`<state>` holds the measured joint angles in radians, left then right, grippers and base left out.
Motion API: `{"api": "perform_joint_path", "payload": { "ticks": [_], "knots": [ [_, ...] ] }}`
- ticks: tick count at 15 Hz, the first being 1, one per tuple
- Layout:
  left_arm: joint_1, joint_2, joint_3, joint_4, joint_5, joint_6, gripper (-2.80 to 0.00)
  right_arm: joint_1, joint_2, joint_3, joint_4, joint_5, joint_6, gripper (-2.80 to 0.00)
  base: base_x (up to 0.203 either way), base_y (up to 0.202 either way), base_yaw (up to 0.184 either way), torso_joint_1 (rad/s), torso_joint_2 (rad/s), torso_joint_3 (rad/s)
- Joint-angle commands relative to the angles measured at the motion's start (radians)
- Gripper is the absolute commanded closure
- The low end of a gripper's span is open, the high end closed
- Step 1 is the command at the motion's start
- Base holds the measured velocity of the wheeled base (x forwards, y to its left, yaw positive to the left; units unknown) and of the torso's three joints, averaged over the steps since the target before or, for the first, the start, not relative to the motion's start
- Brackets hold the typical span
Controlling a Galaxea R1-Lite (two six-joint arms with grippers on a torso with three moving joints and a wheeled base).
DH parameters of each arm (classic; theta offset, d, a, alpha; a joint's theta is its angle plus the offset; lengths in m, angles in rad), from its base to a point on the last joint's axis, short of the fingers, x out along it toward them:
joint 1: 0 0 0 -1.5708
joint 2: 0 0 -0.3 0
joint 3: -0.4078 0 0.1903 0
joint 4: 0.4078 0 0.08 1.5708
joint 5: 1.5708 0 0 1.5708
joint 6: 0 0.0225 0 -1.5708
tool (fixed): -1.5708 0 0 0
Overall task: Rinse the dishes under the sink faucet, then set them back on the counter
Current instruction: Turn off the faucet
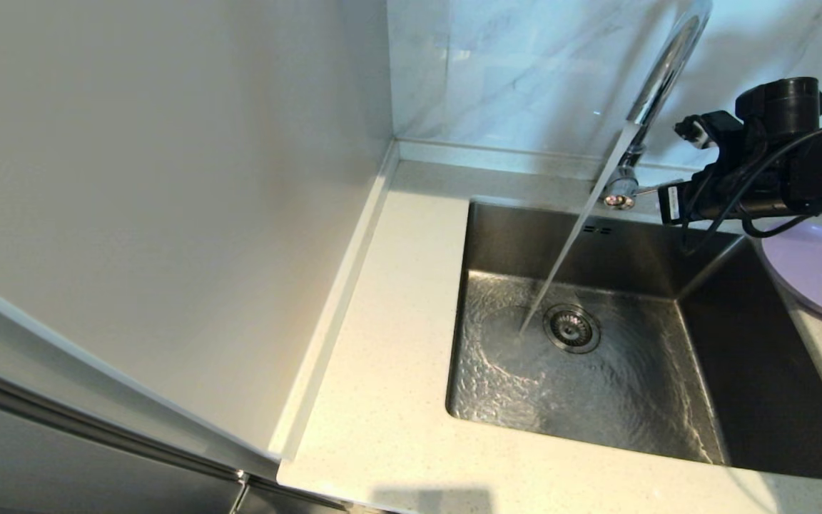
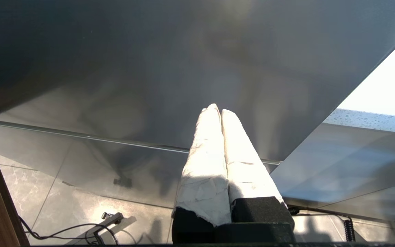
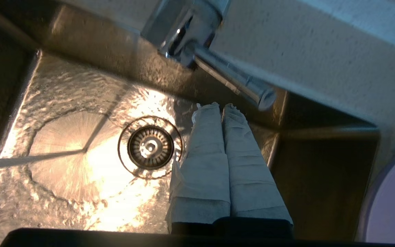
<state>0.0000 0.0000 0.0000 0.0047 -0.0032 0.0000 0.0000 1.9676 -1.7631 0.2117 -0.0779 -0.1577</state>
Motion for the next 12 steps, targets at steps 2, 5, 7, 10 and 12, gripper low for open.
{"api": "perform_joint_path", "payload": {
  "ticks": [2,5,7,10,12],
  "knots": [
    [0.0,0.0,0.0,0.0,0.0,0.0,0.0,0.0,0.043,-0.075,-0.04,-0.001,0.001,0.0,0.0,0.0,0.0,0.0,0.0,0.0],
    [0.0,0.0,0.0,0.0,0.0,0.0,0.0,0.0,0.065,-0.103,-0.138,-0.006,-0.004,0.0,0.0,0.0,0.0,0.0,0.0,0.0],
    [0.0,0.0,0.0,0.0,-0.001,0.0,0.0,0.0,0.069,-0.105,-0.209,-0.009,-0.008,0.0,0.0,0.0,0.0,0.0,0.0,0.0],
    [0.0,0.0,0.0,0.0,0.0,0.0,0.0,-0.001,0.053,-0.103,-0.227,-0.01,-0.009,0.0,0.0,0.0,0.0,0.0,0.0,0.0],
    [0.0,0.0,0.0,0.0,0.0,0.0,0.0,-0.006,0.027,-0.081,-0.222,-0.01,-0.008,0.0,0.0,0.0,0.0,0.0,0.0,0.0]
  ]
}}
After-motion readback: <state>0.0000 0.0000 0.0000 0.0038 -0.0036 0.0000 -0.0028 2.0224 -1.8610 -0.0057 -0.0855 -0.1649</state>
